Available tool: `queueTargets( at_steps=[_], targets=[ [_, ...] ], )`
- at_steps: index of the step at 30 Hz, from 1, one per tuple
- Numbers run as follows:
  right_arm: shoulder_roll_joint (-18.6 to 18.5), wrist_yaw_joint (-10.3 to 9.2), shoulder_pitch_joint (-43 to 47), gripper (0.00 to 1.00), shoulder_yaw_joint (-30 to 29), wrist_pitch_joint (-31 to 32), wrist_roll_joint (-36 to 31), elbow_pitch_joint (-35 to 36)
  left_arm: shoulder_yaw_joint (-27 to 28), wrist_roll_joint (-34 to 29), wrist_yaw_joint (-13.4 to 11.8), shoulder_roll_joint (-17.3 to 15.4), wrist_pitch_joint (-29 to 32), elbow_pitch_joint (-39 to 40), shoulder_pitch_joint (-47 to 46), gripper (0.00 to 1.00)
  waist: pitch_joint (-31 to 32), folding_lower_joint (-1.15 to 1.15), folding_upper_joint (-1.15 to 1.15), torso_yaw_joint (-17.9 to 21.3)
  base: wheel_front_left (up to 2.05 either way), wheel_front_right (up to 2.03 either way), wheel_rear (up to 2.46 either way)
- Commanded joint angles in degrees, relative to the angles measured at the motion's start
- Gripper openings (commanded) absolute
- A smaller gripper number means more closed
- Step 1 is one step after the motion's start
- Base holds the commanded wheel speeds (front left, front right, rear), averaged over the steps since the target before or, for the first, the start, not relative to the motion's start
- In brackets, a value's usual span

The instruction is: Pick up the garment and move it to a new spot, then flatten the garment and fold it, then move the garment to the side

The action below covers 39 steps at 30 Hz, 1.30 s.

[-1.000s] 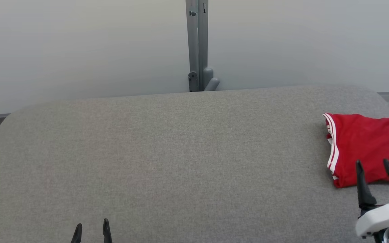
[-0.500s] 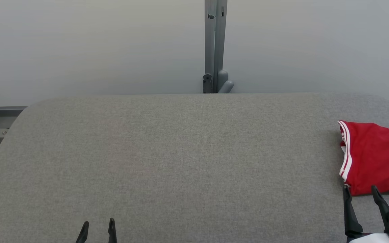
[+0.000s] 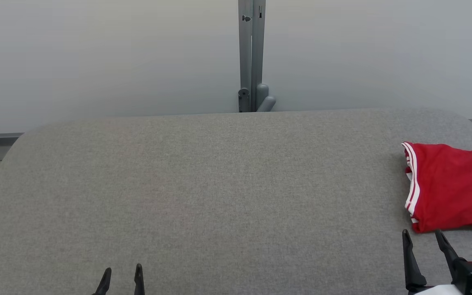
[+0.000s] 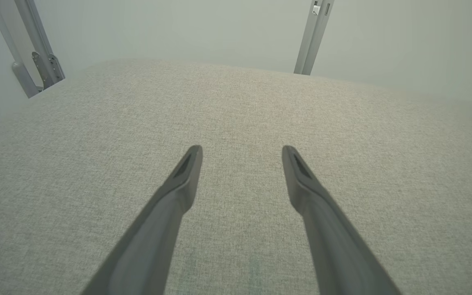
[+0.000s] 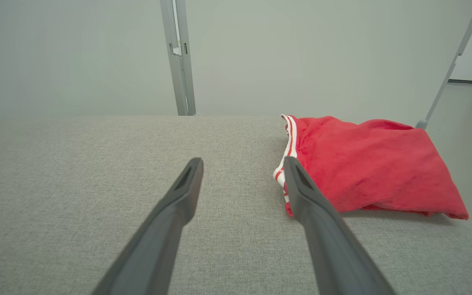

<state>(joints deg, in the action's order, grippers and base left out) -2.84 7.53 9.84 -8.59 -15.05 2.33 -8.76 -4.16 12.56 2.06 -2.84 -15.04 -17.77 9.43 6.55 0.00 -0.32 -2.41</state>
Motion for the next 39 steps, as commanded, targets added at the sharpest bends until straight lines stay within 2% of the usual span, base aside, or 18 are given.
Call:
queueTargets(
  at_steps=[1,29,31,38,39],
  targets=[
    [-0.13,-0.07,-0.79,1.0,0.47,-0.14,0.23,-0.2,-0.21,0.52,-0.07,-0.13,-0.15,-0.28,-0.93,1.0,-0.07,0.0,0.32,0.0,0.0,0.0,0.0],
    [-0.14,-0.08,-2.11,1.0,1.0,-0.14,1.23,-1.32,-0.03,0.41,-0.16,-0.13,-0.15,-0.68,-0.92,1.0,-0.38,0.0,0.32,-0.42,0.0,0.0,0.0],
    [-0.13,-0.03,-2.21,1.0,1.09,-0.14,0.9,-1.4,-0.09,0.69,-0.19,-0.15,-0.15,-0.6,-0.77,1.0,-0.4,0.0,0.32,2.0,0.0,0.0,0.0],
    [-0.16,-0.06,-2.08,1.0,0.92,-0.14,0.72,-1.48,-0.48,0.93,-0.58,-0.14,-0.15,-0.65,-0.79,1.0,-0.29,0.0,0.32,1.95,0.0,0.0,0.0],
    [-0.15,-0.06,-2.12,1.0,1.29,-0.13,0.22,-1.19,-0.8,1.0,0.01,-0.13,-0.15,-0.92,-0.77,1.0,-0.29,0.0,0.32,1.94,0.0,0.0,0.0]
  ],
)
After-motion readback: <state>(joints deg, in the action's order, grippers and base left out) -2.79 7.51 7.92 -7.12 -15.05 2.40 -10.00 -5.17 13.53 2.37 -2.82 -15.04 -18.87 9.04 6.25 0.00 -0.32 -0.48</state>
